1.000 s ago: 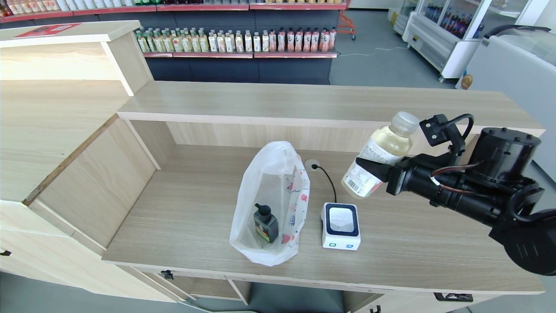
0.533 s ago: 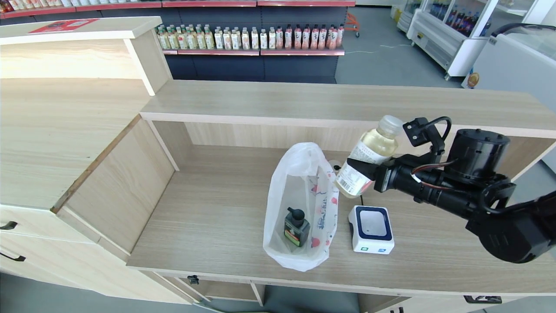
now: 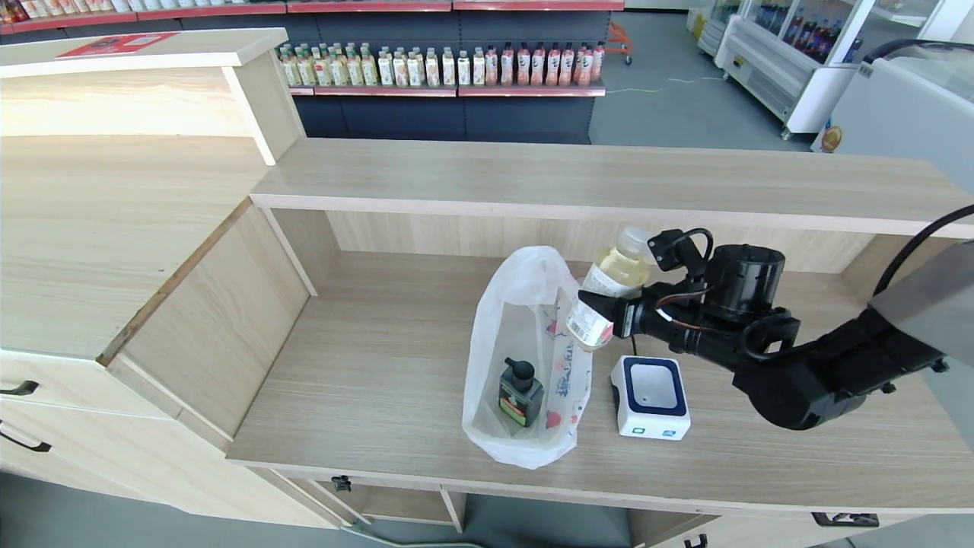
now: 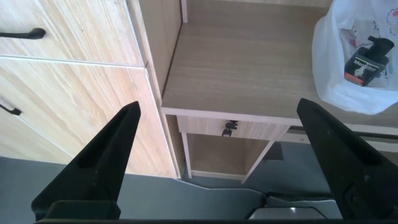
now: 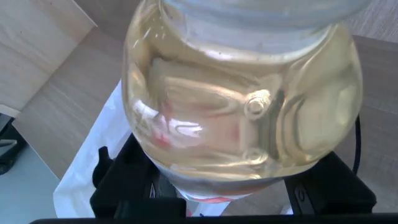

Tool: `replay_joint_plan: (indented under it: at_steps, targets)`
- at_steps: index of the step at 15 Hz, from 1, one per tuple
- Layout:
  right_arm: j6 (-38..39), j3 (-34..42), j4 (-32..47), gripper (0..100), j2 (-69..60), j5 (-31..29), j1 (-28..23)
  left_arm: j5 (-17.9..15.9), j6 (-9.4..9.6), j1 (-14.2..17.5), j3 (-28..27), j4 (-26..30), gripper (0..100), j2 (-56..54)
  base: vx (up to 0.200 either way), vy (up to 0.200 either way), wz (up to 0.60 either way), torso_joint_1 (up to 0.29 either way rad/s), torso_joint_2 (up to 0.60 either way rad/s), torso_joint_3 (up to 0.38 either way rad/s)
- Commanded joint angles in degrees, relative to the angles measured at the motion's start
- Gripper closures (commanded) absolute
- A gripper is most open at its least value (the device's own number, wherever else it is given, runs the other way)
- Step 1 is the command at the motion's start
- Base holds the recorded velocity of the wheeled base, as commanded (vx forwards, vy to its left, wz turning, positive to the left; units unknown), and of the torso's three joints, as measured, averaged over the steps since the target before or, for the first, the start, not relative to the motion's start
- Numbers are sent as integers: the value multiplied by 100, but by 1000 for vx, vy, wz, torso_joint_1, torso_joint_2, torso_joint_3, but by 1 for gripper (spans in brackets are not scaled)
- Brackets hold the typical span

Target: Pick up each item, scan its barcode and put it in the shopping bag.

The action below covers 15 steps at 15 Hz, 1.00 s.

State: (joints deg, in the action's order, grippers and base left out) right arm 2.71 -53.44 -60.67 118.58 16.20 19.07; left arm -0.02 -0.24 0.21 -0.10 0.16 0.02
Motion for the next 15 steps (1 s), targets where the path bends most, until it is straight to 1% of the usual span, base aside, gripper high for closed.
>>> replay_joint_plan:
  at_steps: [1,3,7,12,15]
  targets:
    - [-86,-456,3,100,614,6,45,2,-2,-3,1,2,0,-2,0,0,0,0,0,0]
    - [-95,-896,12,100,1071,-3,150,2,-2,-3,1,2,0,-2,0,0,0,0,0,0]
    - [-130,-1221,-6,100,1572,-21,449,2,-2,-3,1,2,0,-2,0,0,0,0,0,0]
    - [-1229,-1423,-50,100,2126,-3,449,2,-2,-3,1,2,0,-2,0,0,0,0,0,0]
    - [-1387,-1731,-59,100,2301,-3,361,2,-2,-3,1,2,0,-2,0,0,0,0,0,0]
